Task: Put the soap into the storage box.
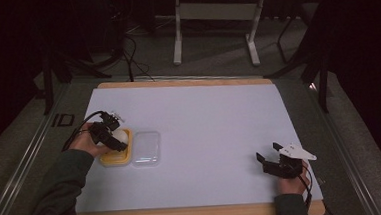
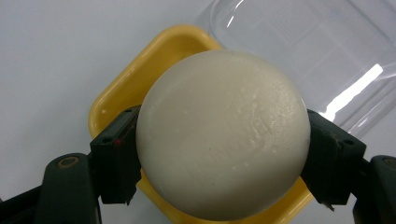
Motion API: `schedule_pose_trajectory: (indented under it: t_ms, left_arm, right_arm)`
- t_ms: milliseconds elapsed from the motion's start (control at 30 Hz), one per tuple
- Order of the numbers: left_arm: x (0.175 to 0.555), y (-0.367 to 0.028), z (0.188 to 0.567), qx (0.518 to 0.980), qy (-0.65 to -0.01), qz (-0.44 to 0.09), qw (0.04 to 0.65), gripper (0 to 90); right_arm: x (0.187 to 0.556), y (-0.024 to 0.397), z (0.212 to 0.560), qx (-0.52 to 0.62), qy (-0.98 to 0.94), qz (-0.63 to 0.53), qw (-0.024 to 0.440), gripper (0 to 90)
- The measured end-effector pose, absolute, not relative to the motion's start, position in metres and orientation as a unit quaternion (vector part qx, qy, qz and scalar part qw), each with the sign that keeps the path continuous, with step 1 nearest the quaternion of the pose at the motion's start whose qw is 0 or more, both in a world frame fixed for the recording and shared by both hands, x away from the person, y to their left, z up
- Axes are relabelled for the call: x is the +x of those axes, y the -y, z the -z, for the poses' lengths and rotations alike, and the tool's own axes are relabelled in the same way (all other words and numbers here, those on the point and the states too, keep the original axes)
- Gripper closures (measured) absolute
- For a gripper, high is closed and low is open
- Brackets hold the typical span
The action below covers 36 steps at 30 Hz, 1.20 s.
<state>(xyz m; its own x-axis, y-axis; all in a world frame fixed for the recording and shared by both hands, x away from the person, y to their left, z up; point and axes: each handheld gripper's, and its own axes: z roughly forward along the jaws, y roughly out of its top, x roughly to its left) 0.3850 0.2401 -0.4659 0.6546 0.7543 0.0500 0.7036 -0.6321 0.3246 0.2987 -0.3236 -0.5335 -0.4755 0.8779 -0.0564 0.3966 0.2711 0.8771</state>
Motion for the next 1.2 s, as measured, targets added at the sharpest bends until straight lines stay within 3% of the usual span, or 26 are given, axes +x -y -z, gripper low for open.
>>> schedule_pose_trajectory:
  t_ms: [433,500,600,1200]
  left_arm:
    - [0.388,-0.244,0.484,0.899,-0.413,-0.078,0.126,24.5]
    - [0.389,-0.245,0.484,0.893,-0.421,-0.081,0.135,17.1]
    - [0.389,-0.248,0.479,0.889,-0.423,-0.08,0.153,15.2]
    - [0.382,-0.24,0.461,0.895,-0.398,-0.104,0.171,25.2]
  right_arm:
    - [0.299,0.323,0.534,0.426,-0.746,-0.426,0.283,21.5]
    - [0.299,0.323,0.534,0.426,-0.747,-0.425,0.283,21.6]
    - [0.299,0.323,0.534,0.426,-0.747,-0.425,0.283,21.6]
    - [0.299,0.323,0.534,0.425,-0.749,-0.422,0.282,21.6]
